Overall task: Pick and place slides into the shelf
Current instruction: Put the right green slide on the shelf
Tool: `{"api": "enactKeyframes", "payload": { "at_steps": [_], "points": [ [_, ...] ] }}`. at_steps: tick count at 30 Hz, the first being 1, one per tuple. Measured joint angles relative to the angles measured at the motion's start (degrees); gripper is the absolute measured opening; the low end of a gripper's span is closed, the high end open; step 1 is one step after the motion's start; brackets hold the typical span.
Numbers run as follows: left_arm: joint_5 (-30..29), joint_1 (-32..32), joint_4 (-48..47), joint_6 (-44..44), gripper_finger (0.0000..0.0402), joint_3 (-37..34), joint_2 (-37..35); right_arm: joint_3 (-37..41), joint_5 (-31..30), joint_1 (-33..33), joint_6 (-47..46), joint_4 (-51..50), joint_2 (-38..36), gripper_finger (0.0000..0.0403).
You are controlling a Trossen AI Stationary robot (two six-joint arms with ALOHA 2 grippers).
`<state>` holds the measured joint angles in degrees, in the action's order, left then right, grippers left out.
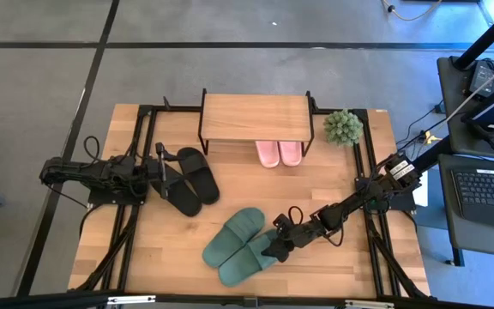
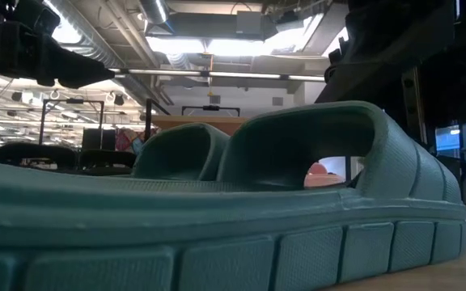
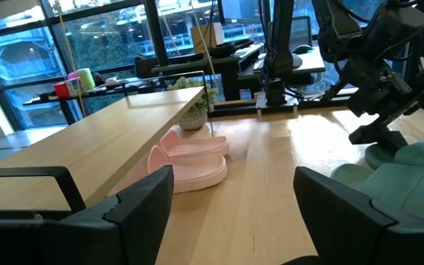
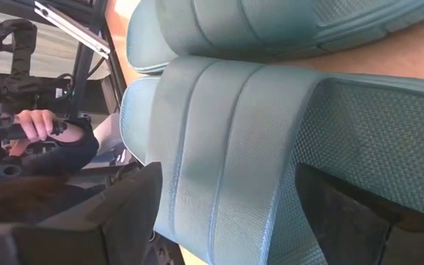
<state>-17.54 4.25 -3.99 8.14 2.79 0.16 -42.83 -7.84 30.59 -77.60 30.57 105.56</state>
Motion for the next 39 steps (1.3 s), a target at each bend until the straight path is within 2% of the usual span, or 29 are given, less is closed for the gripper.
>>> {"api": "enactKeyframes", "payload": {
  "at_steps": [17,24,28,39],
  "points": [
    [0.0,-0.01,0.01,0.0,0.0273,0.0,-0.02,-0.02,-0.17,-0.04,4.26,-0.5,0.0,0.031],
    [0.0,0.0,0.02,-0.01,0.0273,0.0,-0.01,-0.07,-0.2,-0.04,3.11,-1.24,0.0,0.0305],
    [0.01,-0.02,0.02,-0.01,0.0273,-0.01,-0.02,-0.07,-0.18,-0.04,1.7,-1.29,0.0,0.0272],
    [0.0,-0.02,0.02,0.02,0.0273,0.0,-0.02,-0.07,-0.04,-0.04,0.15,0.31,0.0,0.0117]
  ]
}}
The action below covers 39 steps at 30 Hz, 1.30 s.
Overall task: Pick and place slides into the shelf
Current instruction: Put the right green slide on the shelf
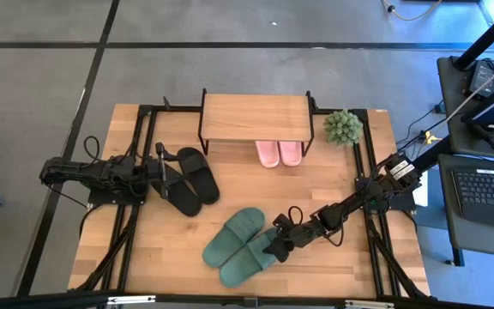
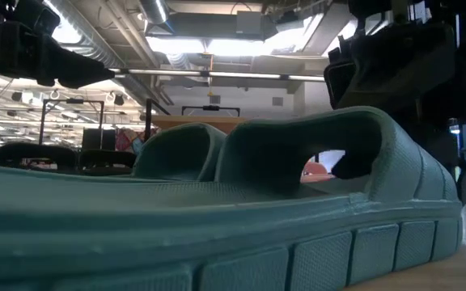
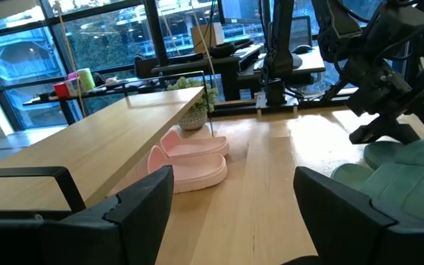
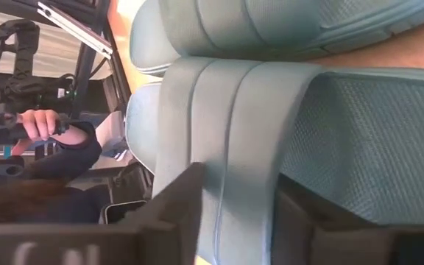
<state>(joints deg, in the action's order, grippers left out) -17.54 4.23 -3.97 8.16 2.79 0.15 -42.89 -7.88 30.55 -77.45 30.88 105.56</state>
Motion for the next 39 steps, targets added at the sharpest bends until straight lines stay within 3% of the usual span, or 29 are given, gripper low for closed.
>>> {"api": "enactKeyframes", "payload": {
  "at_steps": [8,15,20,24,30,35,39],
  "points": [
    [-0.47,0.0,0.02,0.04,0.0273,0.0,-0.01,0.0,0.04,0.02,2.1,0.43,-0.33,0.0018],
    [-1.2,-0.01,0.09,0.11,0.0273,0.0,-0.01,-1.6,0.12,-0.39,6.96,2.07,-1.72,0.0015],
    [-1.22,0.0,0.09,0.09,0.0273,0.0,-0.01,-5.73,0.41,-1.04,13.14,-2.26,-4.68,0.0015],
    [-1.27,0.0,0.09,0.07,0.0273,0.0,-0.01,-11.82,0.33,-1.51,15.66,-15.94,-7.98,0.0015],
    [-1.29,-0.01,0.09,0.04,0.0273,0.0,-0.01,-28.0,0.53,-3.17,20.2,-50.78,-11.4,0.0014],
    [-1.26,-0.01,0.09,-0.42,0.0273,0.0,-0.01,-44.84,0.95,-6.16,31.15,-72.65,-11.72,0.0014],
    [0.89,-0.01,0.0,-1.92,0.0273,0.0,-0.01,-57.02,1.86,-10.14,41.3,-83.62,-11.85,0.0014]
  ]
}}
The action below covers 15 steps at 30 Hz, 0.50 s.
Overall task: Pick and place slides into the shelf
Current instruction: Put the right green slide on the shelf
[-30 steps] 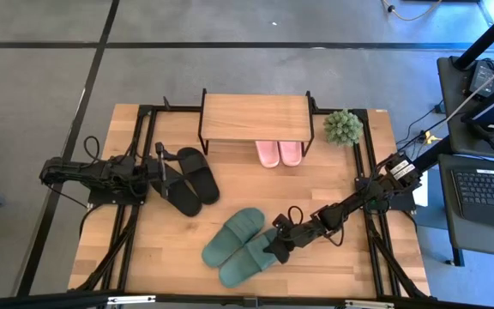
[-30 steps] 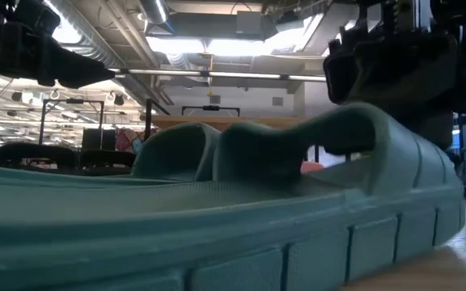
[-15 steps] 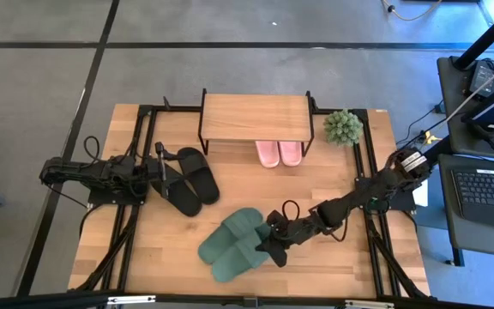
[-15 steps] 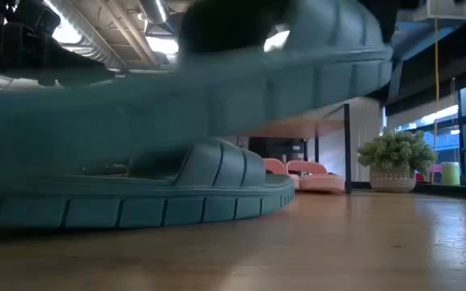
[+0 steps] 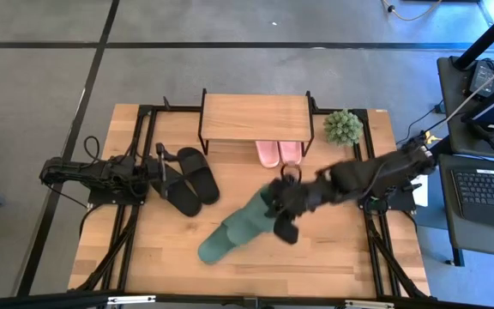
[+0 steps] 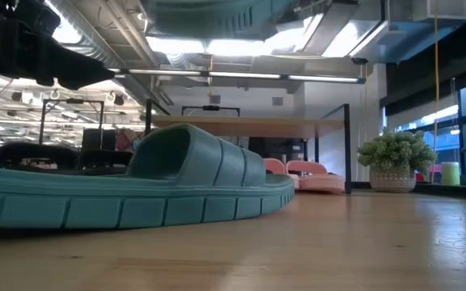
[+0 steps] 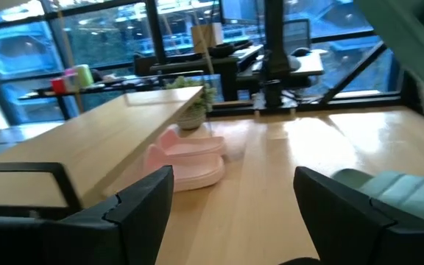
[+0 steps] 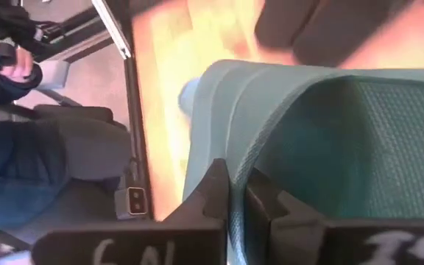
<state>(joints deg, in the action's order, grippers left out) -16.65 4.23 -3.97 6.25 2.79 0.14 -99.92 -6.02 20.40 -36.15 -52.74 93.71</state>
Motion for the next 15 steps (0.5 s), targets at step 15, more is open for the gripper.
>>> {"api": "enactKeyframes", "payload": {
  "at_steps": [15],
  "points": [
    [4.58,0.0,-0.31,-4.25,0.0273,0.0,0.0,-11.37,30.98,-33.82,31.55,-14.13,0.26,0.0014]
  ]
}}
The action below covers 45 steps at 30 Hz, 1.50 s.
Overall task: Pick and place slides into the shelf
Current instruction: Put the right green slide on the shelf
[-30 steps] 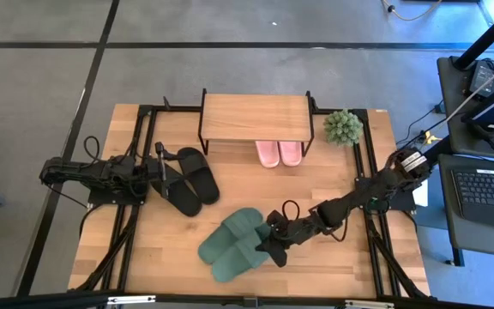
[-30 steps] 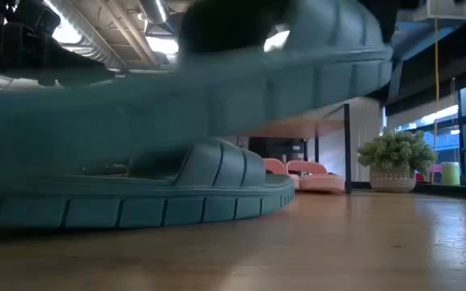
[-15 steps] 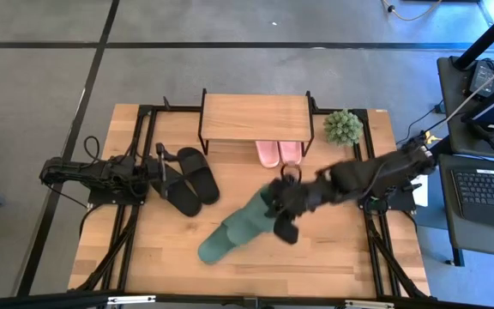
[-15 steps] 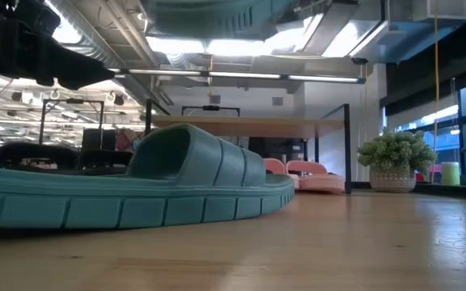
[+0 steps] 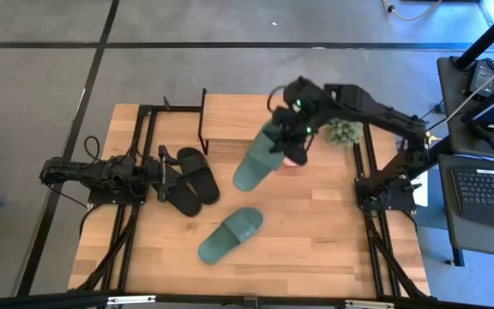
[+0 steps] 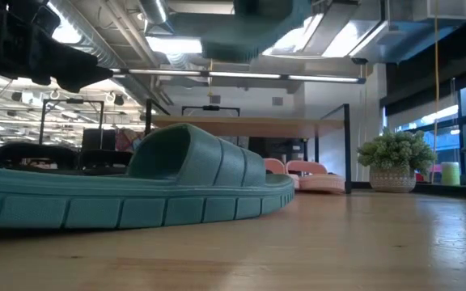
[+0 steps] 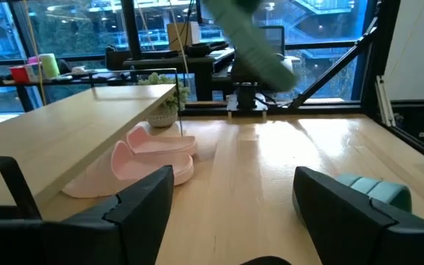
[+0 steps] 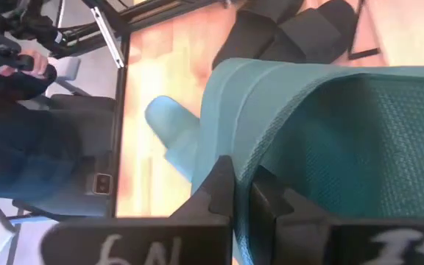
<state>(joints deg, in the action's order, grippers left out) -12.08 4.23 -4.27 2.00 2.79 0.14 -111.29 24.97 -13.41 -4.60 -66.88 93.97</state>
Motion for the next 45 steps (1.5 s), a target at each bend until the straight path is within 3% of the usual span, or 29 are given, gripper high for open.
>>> {"api": "enactKeyframes", "payload": {
  "at_steps": [7,16,22,33,41,45],
  "points": [
    [-0.06,0.0,-0.02,0.0,0.0273,-0.02,0.0,2.98,8.91,-8.02,7.67,-0.04,0.2,0.0014],
    [-0.24,0.0,-0.03,-0.32,0.0273,0.0,0.0,2.98,15.36,-16.97,15.68,-1.65,0.15,0.0014],
    [-0.26,0.0,-0.02,-1.23,0.0273,-0.02,0.0,2.98,25.83,-25.04,21.46,-2.73,0.13,0.0014],
    [-0.5,0.02,-0.02,-6.49,0.0273,-0.01,0.0,2.96,26.05,-36.33,24.07,1.35,1.02,0.0014],
    [-0.52,0.0,0.01,-8.07,0.0273,0.0,0.0,2.96,31.07,-40.71,35.86,-7.61,6.95,0.0014],
    [-0.79,0.0,0.02,-8.08,0.0273,0.0,0.0,2.98,32.36,-42.56,37.48,-8.65,10.05,0.0014]
  ]
}}
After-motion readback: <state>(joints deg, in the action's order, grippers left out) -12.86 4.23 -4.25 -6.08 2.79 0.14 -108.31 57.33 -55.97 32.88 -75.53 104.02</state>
